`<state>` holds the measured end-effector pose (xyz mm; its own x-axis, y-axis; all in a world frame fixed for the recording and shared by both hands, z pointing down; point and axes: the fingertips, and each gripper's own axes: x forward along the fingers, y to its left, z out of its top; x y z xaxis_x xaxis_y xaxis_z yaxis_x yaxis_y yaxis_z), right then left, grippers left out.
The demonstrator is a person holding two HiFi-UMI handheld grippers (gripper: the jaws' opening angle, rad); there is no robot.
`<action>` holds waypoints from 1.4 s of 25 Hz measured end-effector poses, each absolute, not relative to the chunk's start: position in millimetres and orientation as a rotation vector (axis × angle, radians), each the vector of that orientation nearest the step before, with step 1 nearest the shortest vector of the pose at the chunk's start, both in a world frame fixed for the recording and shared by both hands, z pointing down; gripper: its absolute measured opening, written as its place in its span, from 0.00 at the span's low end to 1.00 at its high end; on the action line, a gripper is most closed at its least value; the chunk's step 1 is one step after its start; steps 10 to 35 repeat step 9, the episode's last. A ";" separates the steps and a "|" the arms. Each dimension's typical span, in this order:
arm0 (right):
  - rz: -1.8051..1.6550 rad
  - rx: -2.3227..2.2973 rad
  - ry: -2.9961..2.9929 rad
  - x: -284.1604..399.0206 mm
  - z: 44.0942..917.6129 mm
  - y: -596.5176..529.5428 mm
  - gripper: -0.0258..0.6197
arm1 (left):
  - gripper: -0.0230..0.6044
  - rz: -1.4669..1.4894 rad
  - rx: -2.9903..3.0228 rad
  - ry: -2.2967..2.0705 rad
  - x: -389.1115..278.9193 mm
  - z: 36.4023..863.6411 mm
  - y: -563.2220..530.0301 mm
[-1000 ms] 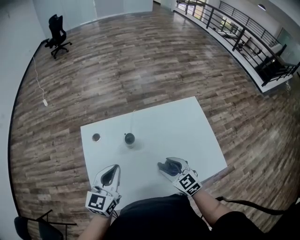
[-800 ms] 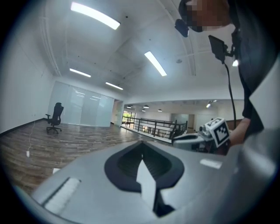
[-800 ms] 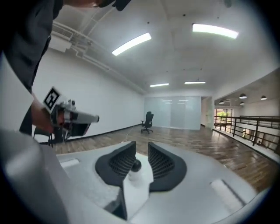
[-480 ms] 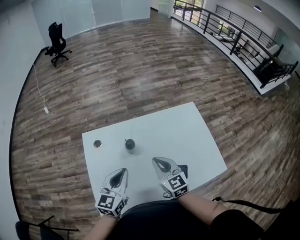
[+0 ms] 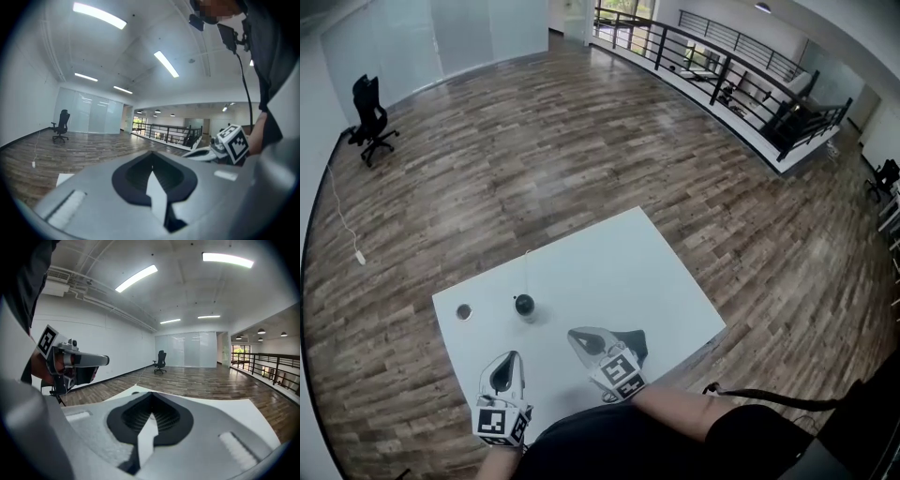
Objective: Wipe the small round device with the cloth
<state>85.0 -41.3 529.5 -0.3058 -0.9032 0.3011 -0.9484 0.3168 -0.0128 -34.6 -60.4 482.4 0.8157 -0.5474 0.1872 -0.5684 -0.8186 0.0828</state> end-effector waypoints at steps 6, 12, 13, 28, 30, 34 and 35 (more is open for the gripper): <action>0.329 1.733 -2.295 96.9 537.8 -33.7 0.04 | 0.04 0.227 2.877 -0.832 -26.1 482.3 -52.2; 0.396 1.763 -2.270 104.9 542.0 -26.2 0.04 | 0.04 0.213 2.870 -0.819 -23.7 479.8 -45.2; 0.396 1.763 -2.270 104.9 542.0 -26.2 0.04 | 0.04 0.213 2.870 -0.819 -23.7 479.8 -45.2; 0.396 1.763 -2.270 104.9 542.0 -26.2 0.04 | 0.04 0.213 2.870 -0.819 -23.7 479.8 -45.2; 0.396 1.763 -2.270 104.9 542.0 -26.2 0.04 | 0.04 0.213 2.870 -0.819 -23.7 479.8 -45.2; 0.396 1.763 -2.270 104.9 542.0 -26.2 0.04 | 0.04 0.213 2.870 -0.819 -23.7 479.8 -45.2; 0.396 1.763 -2.270 104.9 542.0 -26.2 0.04 | 0.04 0.213 2.870 -0.819 -23.7 479.8 -45.2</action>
